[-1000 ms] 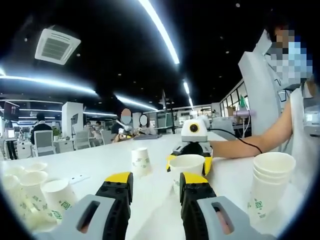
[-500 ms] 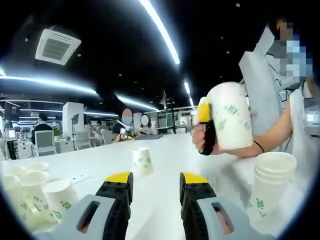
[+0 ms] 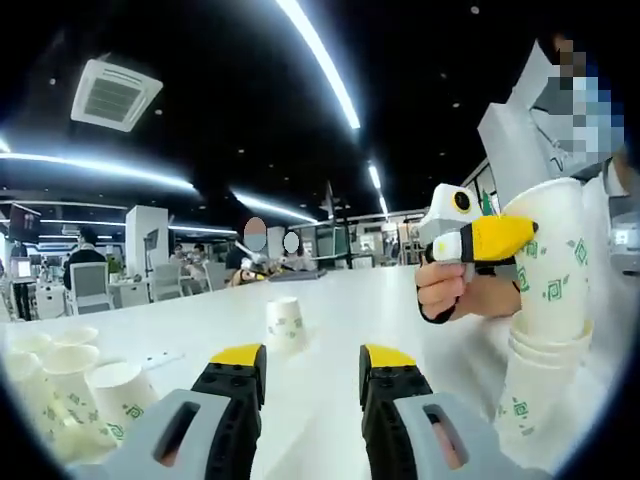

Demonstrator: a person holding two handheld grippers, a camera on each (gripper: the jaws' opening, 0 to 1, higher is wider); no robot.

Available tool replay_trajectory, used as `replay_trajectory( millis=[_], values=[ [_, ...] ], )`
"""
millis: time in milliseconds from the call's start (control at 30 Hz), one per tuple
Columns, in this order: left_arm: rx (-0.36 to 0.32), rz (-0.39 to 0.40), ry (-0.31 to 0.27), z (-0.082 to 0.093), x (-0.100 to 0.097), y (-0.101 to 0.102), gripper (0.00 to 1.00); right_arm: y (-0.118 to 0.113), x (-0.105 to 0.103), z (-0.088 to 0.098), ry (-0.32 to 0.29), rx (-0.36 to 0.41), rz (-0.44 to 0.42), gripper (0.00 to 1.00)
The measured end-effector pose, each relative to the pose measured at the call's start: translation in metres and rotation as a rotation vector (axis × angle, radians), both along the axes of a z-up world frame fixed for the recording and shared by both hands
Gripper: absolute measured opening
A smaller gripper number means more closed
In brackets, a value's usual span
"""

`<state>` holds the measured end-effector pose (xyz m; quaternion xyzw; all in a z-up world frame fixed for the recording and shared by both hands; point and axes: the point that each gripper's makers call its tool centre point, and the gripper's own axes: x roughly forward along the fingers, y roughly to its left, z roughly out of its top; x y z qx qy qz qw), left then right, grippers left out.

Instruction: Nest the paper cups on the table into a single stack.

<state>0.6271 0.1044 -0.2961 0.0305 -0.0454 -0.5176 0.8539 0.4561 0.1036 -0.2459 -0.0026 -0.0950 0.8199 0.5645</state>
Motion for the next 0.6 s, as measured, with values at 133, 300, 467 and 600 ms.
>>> replay_trajectory(
  millis=[133, 300, 467, 600],
  values=[
    [-0.004, -0.001, -0.004, 0.001, -0.003, -0.001, 0.4, -0.001, 0.004, -0.007, -0.017, -0.026, -0.006, 0.46],
    [0.003, -0.01, 0.001, -0.001, -0.003, -0.004, 0.4, -0.002, 0.004, -0.011, -0.04, -0.046, -0.005, 0.56],
    [0.005, -0.005, -0.001, -0.001, 0.001, -0.001, 0.4, -0.007, 0.009, -0.007, -0.024, -0.035, -0.009, 0.66],
    [0.002, 0.0, 0.001, 0.0, 0.005, 0.002, 0.4, -0.011, 0.01, 0.0, -0.005, 0.002, -0.007, 0.62]
  ],
)
